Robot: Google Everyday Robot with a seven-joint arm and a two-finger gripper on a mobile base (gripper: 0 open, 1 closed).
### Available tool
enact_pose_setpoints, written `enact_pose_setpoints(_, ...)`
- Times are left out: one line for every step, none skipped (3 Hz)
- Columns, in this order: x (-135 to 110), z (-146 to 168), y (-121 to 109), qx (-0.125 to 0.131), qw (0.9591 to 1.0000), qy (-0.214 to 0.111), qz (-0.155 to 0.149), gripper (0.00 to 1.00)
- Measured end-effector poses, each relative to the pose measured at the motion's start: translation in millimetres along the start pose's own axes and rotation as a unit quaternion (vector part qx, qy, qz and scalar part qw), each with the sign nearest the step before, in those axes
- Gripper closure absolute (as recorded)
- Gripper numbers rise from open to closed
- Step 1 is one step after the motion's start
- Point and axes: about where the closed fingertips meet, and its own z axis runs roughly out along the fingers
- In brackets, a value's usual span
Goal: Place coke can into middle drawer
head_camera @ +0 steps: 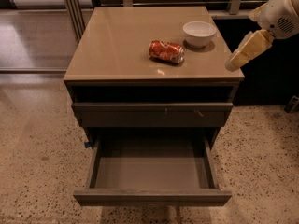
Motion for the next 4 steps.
enact_pose_setpoints(13,28,1,-0.002,0.9996,-0.002,0.029,0.0)
enact_pose_setpoints(7,60,-5,-0.005,0.9996,-0.009,0.027,0.0)
enact_pose_setpoints(-7,86,-14,-0.012,0.9997,-0.017,0.014,0.0)
enact_pose_setpoints(-21,109,-23,-0.024,0.9995,-0.019,-0.004,0.0)
